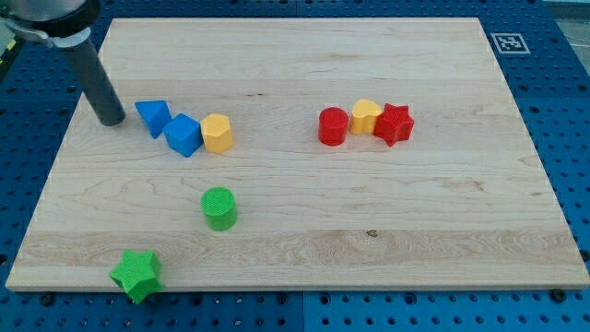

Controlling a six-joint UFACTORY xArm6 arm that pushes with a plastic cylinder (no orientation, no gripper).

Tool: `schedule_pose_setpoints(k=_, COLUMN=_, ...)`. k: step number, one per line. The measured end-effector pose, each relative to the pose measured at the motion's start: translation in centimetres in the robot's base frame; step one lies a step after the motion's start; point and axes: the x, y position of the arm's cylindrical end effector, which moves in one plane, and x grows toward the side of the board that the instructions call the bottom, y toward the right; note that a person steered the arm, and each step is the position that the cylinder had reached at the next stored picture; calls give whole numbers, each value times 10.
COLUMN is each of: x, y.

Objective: Move blue triangle above the blue cube

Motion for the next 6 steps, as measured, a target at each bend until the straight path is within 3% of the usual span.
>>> schedule_pose_setpoints(k=2, x=-3, y=54)
schedule_pose_setpoints(k=5, x=11, y=56)
schedule_pose_setpoints(k=6, x=-4, y=68)
